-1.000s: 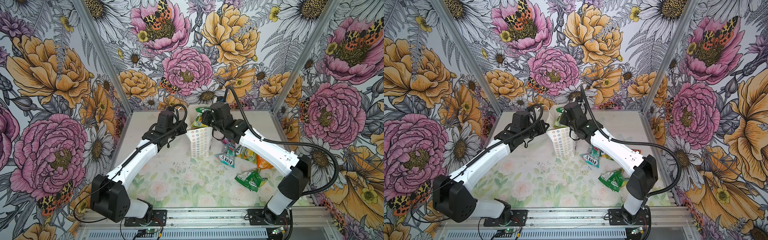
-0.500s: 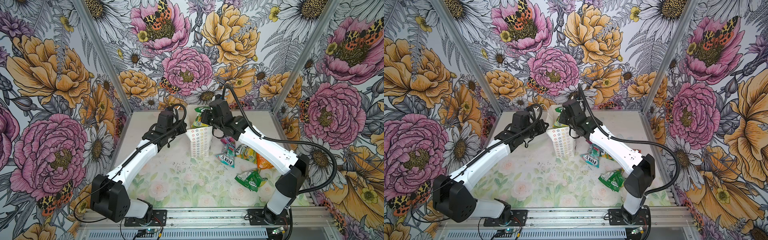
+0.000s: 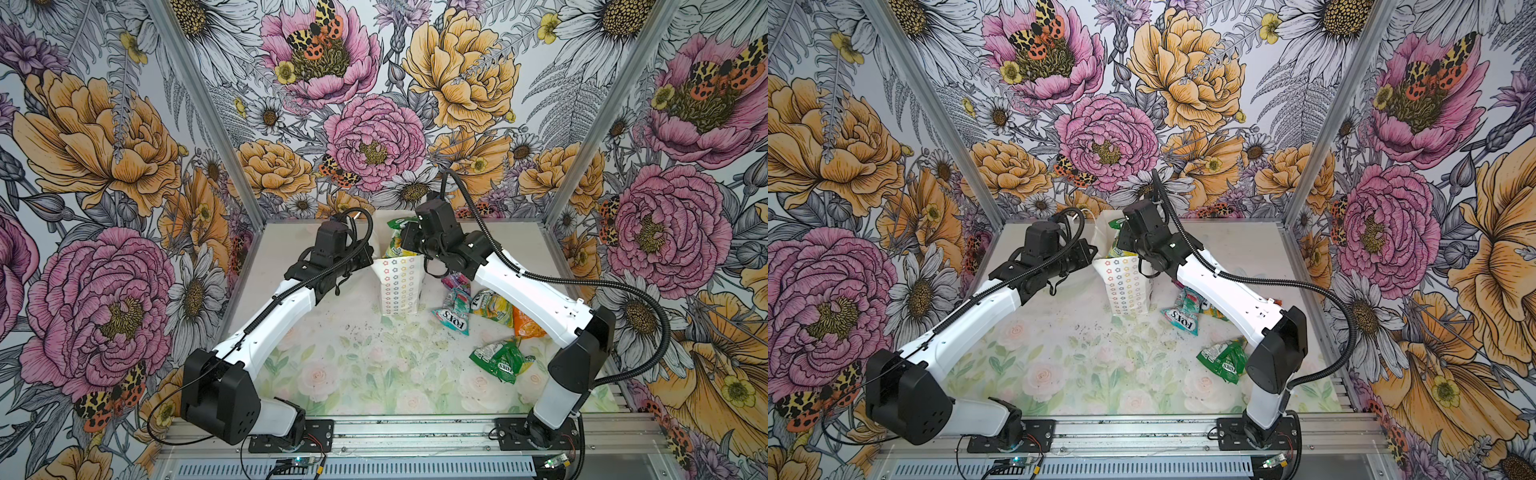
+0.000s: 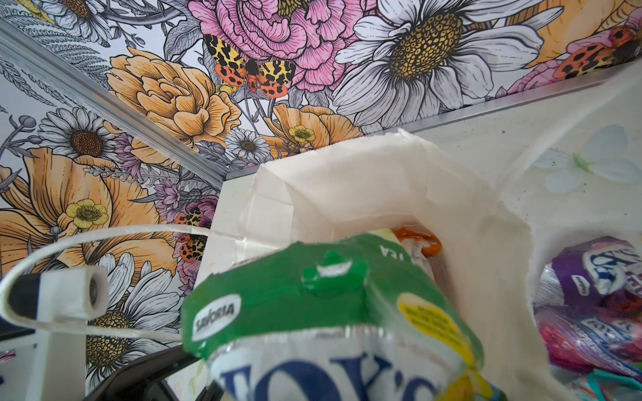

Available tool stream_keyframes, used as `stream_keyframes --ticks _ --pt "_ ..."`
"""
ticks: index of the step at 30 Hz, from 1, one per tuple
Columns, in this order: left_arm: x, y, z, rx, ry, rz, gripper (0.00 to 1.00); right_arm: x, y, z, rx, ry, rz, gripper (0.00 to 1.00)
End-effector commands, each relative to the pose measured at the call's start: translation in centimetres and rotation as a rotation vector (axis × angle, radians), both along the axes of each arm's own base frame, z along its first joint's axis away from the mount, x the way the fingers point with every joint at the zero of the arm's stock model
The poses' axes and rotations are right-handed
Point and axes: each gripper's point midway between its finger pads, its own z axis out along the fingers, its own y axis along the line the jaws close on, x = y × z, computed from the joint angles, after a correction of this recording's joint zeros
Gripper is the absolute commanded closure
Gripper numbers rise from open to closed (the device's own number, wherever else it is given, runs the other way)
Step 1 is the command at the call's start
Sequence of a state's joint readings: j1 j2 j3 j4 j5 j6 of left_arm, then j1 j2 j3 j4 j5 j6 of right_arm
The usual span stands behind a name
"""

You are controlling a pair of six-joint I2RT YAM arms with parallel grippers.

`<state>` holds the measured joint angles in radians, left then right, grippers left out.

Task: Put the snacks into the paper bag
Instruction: 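Lower the green FOX'S bag into the paper bag and open the right gripper, then move the right gripper back over the remaining snack pile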

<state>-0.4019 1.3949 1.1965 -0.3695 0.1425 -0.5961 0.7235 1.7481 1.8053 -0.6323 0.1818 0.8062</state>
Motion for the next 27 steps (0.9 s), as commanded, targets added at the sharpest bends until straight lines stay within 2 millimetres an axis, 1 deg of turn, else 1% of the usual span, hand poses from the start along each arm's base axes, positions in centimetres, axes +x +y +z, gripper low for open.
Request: stream_keyframes --ticks 1,6,9,12,15,18,19,21,24,26,27 --pt "0.0 0.3 0.1 0.011 -0.019 0.021 1.0 -0.1 0.9 2.6 0.032 -0.058 0.043 0.57" --pt "0.0 0.4 0.1 0.013 -0.02 0.023 1.0 -0.3 1.1 3.0 0.021 -0.072 0.073 0.53" --pt "0.0 0.5 0.1 0.016 -0.021 0.023 1.0 -0.9 1.8 4.0 -0.001 -0.111 0.158 0.52" --pt "0.0 0.3 0.2 0.016 -0.023 0.018 1.0 -1.9 2.3 5.2 -0.032 -0.163 0.256 0.49" --pt "0.0 0.3 0.3 0.017 -0.026 0.013 1.0 -3.3 2.1 5.9 -0.089 -0.224 0.35 0.44" --pt "0.0 0.4 0.3 0.021 -0.03 0.013 1.0 -4.7 0.7 6.1 -0.159 -0.273 0.39 0.4" --pt "0.0 0.4 0.4 0.021 -0.031 0.014 1.0 -5.2 0.2 6.1 -0.185 -0.291 0.407 0.37" --pt "0.0 0.5 0.4 0.022 -0.032 0.014 1.0 -6.1 -1.4 5.9 -0.239 -0.321 0.409 0.25" --pt "0.0 0.4 0.4 0.02 -0.031 0.01 1.0 -7.1 -4.3 5.3 -0.292 -0.325 0.345 0.13" --pt "0.1 0.5 0.4 0.019 -0.032 0.013 1.0 -7.8 -5.9 4.6 -0.309 -0.319 0.316 0.03" --pt "0.1 0.5 0.5 0.018 -0.032 0.012 1.0 -8.2 -6.8 4.0 -0.317 -0.309 0.297 0.0"
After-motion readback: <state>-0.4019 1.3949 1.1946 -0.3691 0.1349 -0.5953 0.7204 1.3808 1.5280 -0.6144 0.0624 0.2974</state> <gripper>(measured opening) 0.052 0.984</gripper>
